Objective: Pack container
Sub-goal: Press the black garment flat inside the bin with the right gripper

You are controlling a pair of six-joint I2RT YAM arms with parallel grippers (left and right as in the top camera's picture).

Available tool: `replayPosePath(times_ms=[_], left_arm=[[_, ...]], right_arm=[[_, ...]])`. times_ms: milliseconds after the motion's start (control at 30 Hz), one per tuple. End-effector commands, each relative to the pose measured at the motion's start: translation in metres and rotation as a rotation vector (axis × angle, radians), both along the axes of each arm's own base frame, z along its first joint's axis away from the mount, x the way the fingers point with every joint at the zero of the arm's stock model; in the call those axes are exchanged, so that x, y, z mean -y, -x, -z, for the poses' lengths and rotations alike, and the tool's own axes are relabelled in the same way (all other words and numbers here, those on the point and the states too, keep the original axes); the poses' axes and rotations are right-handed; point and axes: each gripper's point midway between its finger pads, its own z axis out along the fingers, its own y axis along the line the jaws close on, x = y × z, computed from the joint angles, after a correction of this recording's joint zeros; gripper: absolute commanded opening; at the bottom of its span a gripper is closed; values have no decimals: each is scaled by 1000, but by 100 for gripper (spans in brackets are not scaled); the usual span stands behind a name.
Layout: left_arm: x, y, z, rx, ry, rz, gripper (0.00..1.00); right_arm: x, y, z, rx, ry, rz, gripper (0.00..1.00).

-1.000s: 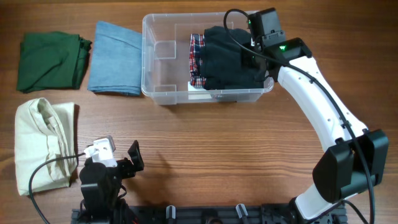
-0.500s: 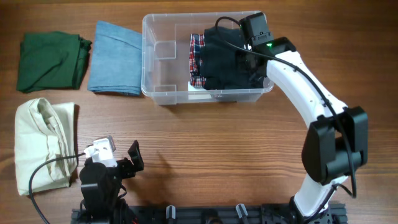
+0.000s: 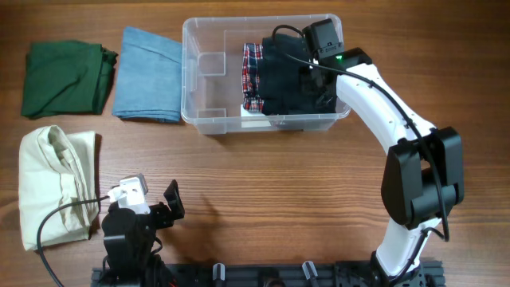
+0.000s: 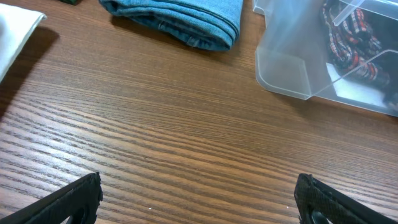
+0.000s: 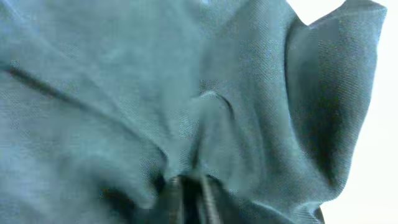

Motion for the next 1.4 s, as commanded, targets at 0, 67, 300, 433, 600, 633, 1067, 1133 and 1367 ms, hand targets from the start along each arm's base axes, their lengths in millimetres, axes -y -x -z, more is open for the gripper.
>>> replayPosePath(times_ms=[0, 67, 300, 433, 600, 633, 1067, 1133, 1367], left_arm=[[2, 1, 1, -2, 19, 0, 100], [2, 1, 1, -2, 19, 0, 100], [2, 1, 1, -2, 19, 0, 100], [2, 1, 1, -2, 19, 0, 100], [2, 1, 1, -2, 19, 0, 100], [2, 1, 1, -2, 19, 0, 100], [2, 1, 1, -2, 19, 0, 100], [2, 1, 1, -2, 19, 0, 100], [2, 1, 1, -2, 19, 0, 100]], right_arm=[[-5, -18, -60, 139, -34, -21, 41], [-4, -24, -84, 198, -40, -16, 52], [6, -29, -84, 211, -25, -7, 54], [11, -32, -66, 174, -9, -1, 54], [15, -33, -37, 114, 8, 7, 54], [15, -33, -34, 108, 10, 7, 54], [9, -31, 10, 32, 0, -12, 55], [8, -30, 19, 12, -4, -16, 56], [5, -33, 23, 15, -10, -21, 59]])
